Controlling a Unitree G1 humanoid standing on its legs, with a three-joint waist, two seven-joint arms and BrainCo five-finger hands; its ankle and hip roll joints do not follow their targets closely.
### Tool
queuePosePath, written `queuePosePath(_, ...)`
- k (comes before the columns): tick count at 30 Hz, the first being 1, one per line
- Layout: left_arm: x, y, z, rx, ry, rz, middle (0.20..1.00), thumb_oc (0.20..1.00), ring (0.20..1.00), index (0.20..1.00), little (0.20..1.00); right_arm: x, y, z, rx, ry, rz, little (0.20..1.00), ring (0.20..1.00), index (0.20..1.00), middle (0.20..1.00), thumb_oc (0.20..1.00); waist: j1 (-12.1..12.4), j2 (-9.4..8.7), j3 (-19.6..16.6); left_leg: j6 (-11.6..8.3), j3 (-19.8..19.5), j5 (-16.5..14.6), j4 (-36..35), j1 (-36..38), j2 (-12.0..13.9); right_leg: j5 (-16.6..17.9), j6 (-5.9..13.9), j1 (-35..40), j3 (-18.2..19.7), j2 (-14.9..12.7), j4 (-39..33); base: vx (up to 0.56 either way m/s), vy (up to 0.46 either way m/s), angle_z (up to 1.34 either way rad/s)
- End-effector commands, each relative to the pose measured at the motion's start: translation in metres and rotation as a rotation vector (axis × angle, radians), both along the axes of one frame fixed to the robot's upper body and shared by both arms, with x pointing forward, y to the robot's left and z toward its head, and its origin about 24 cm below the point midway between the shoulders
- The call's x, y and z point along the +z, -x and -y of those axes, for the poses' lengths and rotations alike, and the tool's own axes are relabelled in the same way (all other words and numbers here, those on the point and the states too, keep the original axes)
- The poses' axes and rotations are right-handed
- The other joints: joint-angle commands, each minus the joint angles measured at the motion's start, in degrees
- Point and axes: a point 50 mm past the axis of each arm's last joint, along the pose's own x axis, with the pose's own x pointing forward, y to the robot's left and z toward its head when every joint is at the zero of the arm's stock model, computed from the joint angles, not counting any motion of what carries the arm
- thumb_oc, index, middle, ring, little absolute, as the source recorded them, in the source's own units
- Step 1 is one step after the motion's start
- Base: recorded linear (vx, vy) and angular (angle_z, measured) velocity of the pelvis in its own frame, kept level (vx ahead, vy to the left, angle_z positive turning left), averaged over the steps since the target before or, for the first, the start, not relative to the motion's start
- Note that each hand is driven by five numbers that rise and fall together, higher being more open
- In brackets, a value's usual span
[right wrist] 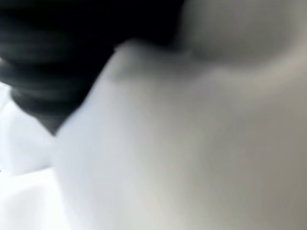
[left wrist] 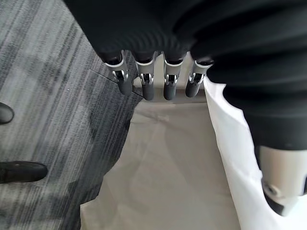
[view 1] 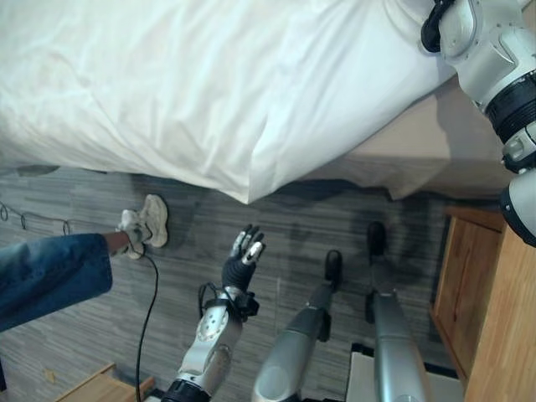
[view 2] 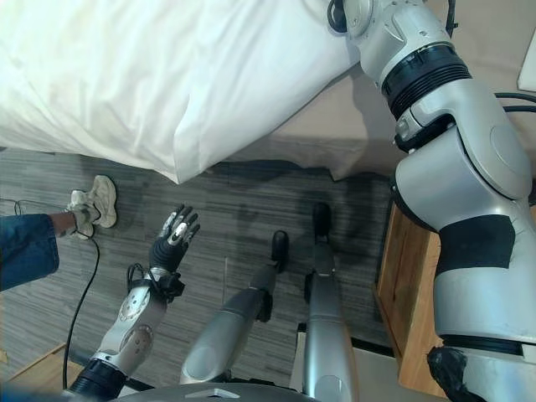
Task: Making the bed.
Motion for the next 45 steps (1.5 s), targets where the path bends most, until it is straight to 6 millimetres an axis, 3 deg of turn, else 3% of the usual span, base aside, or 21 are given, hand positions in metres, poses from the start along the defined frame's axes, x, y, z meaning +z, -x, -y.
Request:
queuePosePath(1,0.023,-0.002,-0.008,0.038,0.008,0.125,1.0,1.0,1.0,1.0,1.0,0.002,0.007,-0.018,0.043,0.121,0.042,0.2,0.2,0.2,0.2,0.2,-2.42,1.01,0.42,-3.39,0.82,4.62,-1.12,0.95,-0.56,-6.73,6.22,4.65,4.38,-0.08,2.53,0.0,0.0,0.0)
queuePosePath(6,0.024,-0.001,-0.009,0.042,0.009,0.126,1.0,1.0,1.0,1.0,1.0,0.001,0.024,-0.023,0.288,-0.084,0.089,0.2,0.2,0.2,0.2,0.2,-4.15,0.95,-0.7,-2.94,0.98,3.61,-1.12,3.74,-0.69,-7.16,6.42,7.73,4.59,-0.47,2.41,0.01,0.03,-0.01)
queuePosePath(8,0.024,0.0,-0.009,0.034,0.01,0.123,1.0,1.0,1.0,1.0,1.0,-0.011,0.025,-0.006,0.34,-0.2,0.078,0.2,0.2,0.2,0.2,0.2,-4.97,0.89,-1.3,-2.6,1.19,3.21,-1.12,5.16,-0.84,-6.93,6.5,9.32,4.63,-0.68,1.96,0.01,0.066,-0.01)
queuePosePath(9,0.024,0.001,-0.01,0.029,0.009,0.126,1.0,1.0,1.0,1.0,1.0,-0.023,0.023,0.023,0.308,-0.285,0.072,0.2,0.2,0.2,0.2,0.2,-5.91,1.25,-1.79,-2.13,1.65,2.67,-1.12,6.56,-0.9,-6.94,6.76,10.82,4.61,-0.97,1.62,0.02,0.057,-0.02)
queuePosePath(10,0.024,0.001,-0.011,0.027,0.007,0.124,1.0,1.0,1.0,1.0,1.0,-0.024,0.023,0.024,0.306,-0.287,0.07,0.2,0.2,0.2,0.2,0.2,-5.78,1.15,-1.85,-2.12,1.67,2.65,-1.12,6.64,-0.9,-6.9,6.77,10.94,4.63,-0.97,1.52,0.03,0.099,-0.04)
queuePosePath(11,0.023,0.004,-0.008,0.006,0.011,0.122,1.0,1.0,1.0,1.0,1.0,-0.044,0.021,0.072,0.254,-0.467,0.051,0.2,0.2,0.2,0.2,0.2,-6.85,1.86,-2.22,-1.64,1.9,1.95,-1.12,8.2,-1.12,-7.36,6.98,12.66,4.57,-1.41,1.46,0.01,0.074,-0.1)
queuePosePath(12,0.022,0.005,-0.008,-0.003,0.009,0.121,1.0,1.0,1.0,1.0,1.0,-0.063,0.021,0.097,0.233,-0.588,0.034,0.2,0.2,0.2,0.2,0.2,-7.33,2.14,-2.57,-1.39,2.09,1.87,-1.12,8.9,-1.34,-7.23,7.16,13.32,4.65,-1.68,1.4,0.03,0.111,-0.04)
queuePosePath(16,0.02,0.007,-0.008,-0.029,0.001,0.12,1.0,1.0,1.0,1.0,1.0,-0.144,0.025,0.164,0.143,-1.034,-0.024,0.2,0.2,0.2,0.2,0.2,-9.68,4.27,-3.78,-0.36,2.71,0.83,-1.12,11.14,-2.22,-7.48,7.74,15.3,5.14,-2.6,1.21,0.02,0.087,-0.02)
queuePosePath(19,0.017,0.009,-0.008,-0.041,0.005,0.111,1.0,1.0,1.0,1.0,1.0,-0.176,0.026,0.178,0.06,-1.088,-0.088,0.2,0.2,0.2,0.2,0.2,-9.96,5.03,-4.65,0.0,3.12,0.51,-1.12,11.84,-2.55,-7.37,8.01,16.17,5.49,-2.99,0.63,0.02,0.04,-0.09)
queuePosePath(22,0.011,0.008,-0.003,-0.048,-0.006,0.087,1.0,1.0,1.0,1.0,1.0,-0.26,0.032,0.173,0.024,-1.393,-0.198,0.2,0.2,0.2,0.2,0.2,-12.69,7.4,-5.46,0.36,4.48,0.17,-1.12,12.26,-2.97,-7.23,8.22,16.43,6.77,-3.35,0.34,-0.01,0.033,-0.15)
queuePosePath(25,0.012,0.006,0.008,-0.107,-0.004,0.097,1.0,1.0,1.0,1.0,1.0,-0.299,0.038,0.178,-0.055,-1.543,-0.269,0.2,0.2,0.2,0.2,0.2,-13.68,8.63,-5.86,0.42,4.88,0.0,-1.12,12.76,-3.07,-7.21,8.16,17.06,7.07,-3.48,-0.07,0.0,0.0,-0.15)
queuePosePath(26,0.011,0.006,0.01,-0.115,-0.006,0.095,1.0,1.0,1.0,1.0,1.0,-0.308,0.041,0.181,-0.074,-1.579,-0.283,0.947,0.947,0.947,0.947,0.947,-13.97,8.92,-6.01,0.45,5.06,-0.11,-1.12,13.02,-3.08,-7.21,8.15,17.34,7.17,-3.5,-0.28,0.02,-0.007,-0.05)
queuePosePath(27,0.012,0.006,0.011,-0.126,-0.015,0.102,1.0,1.0,1.0,1.0,1.0,-0.319,0.045,0.181,-0.076,-1.636,-0.301,1.0,1.0,1.0,1.0,1.0,-14.26,9.21,-6.14,0.49,5.27,-0.24,-1.12,13.23,-3.09,-7.07,8.21,17.51,7.26,-3.47,-0.43,0.01,-0.009,-0.03)
queuePosePath(30,0.012,0.006,0.012,-0.141,-0.019,0.108,1.0,1.0,1.0,1.0,1.0,-0.34,0.055,0.183,-0.106,-1.691,-0.343,1.0,1.0,1.0,1.0,1.0,-14.63,9.45,-6.64,0.5,5.62,-0.41,-1.12,13.58,-3.03,-6.87,8.27,18.11,7.33,-3.5,-1.1,0.01,-0.013,-0.04)
queuePosePath(34,0.01,0.009,0.008,-0.126,-0.015,0.103,1.0,1.0,1.0,1.0,1.0,-0.396,0.092,0.188,-0.23,-1.792,-0.43,1.0,1.0,1.0,1.0,1.0,-15.68,8.92,-7.57,0.68,6.25,-0.78,-1.12,14.82,-2.39,-7.27,8.02,19.02,7.55,-2.92,-0.81,0.02,-0.037,-0.1)
queuePosePath(35,0.009,0.01,0.004,-0.113,-0.018,0.103,1.0,1.0,1.0,1.0,1.0,-0.415,0.115,0.199,-0.304,-1.838,-0.421,1.0,1.0,1.0,1.0,1.0,-16.37,8.11,-7.92,0.75,6.28,-1.12,-1.12,15.74,-2.04,-7.65,7.93,19.79,7.41,-2.75,-0.62,0.03,-0.056,-0.2)
queuePosePath(38,0.011,0.009,0.0,-0.097,-0.008,0.109,1.0,1.0,1.0,1.0,1.0,-0.448,0.162,0.22,-0.487,-1.968,-0.35,1.0,1.0,1.0,1.0,1.0,-17.23,6.87,-9.04,0.84,6.2,-1.71,-1.12,17.22,-1.45,-8.04,7.89,21.35,6.96,-2.44,-0.97,0.04,-0.04,-0.04)
queuePosePath(39,0.01,0.01,0.001,-0.099,-0.008,0.107,1.0,1.0,1.0,1.0,1.0,-0.448,0.163,0.22,-0.488,-1.97,-0.35,1.0,1.0,1.0,1.0,1.0,-17.15,6.84,-9.04,0.84,6.18,-1.75,-1.12,17.35,-1.45,-8.05,7.88,21.5,6.94,-2.44,-1.03,0.07,-0.066,0.06)
queuePosePath(40,0.009,0.011,-0.002,-0.097,0.01,0.099,1.0,1.0,1.0,1.0,1.0,-0.47,0.196,0.227,-0.619,-2.028,-0.342,1.0,1.0,1.0,1.0,1.0,-17.25,5.72,-10.41,0.85,6.41,-2.37,-1.12,18.65,-0.91,-8.33,7.87,23.12,6.72,-2.22,-1.72,0.07,-0.07,-0.04)
queuePosePath(42,0.007,0.012,-0.003,-0.097,0.014,0.092,1.0,1.0,1.0,1.0,1.0,-0.478,0.214,0.233,-0.697,-2.059,-0.308,1.0,1.0,1.0,1.0,1.0,-17.32,5.14,-11.06,0.88,6.38,-2.73,-1.12,19.45,-0.61,-8.55,7.86,23.93,6.71,-2.01,-1.82,0.08,-0.068,-0.14)
queuePosePath(45,0.003,0.016,-0.008,-0.098,0.023,0.066,1.0,1.0,1.0,1.0,1.0,-0.504,0.279,0.241,-0.97,-2.111,-0.277,1.0,1.0,1.0,1.0,1.0,-17.94,2.68,-13.77,0.88,6.79,-3.96,-1.12,22.22,0.42,-8.9,8.09,26.75,6.78,-1.36,-2.59,0.08,-0.061,-0.14)
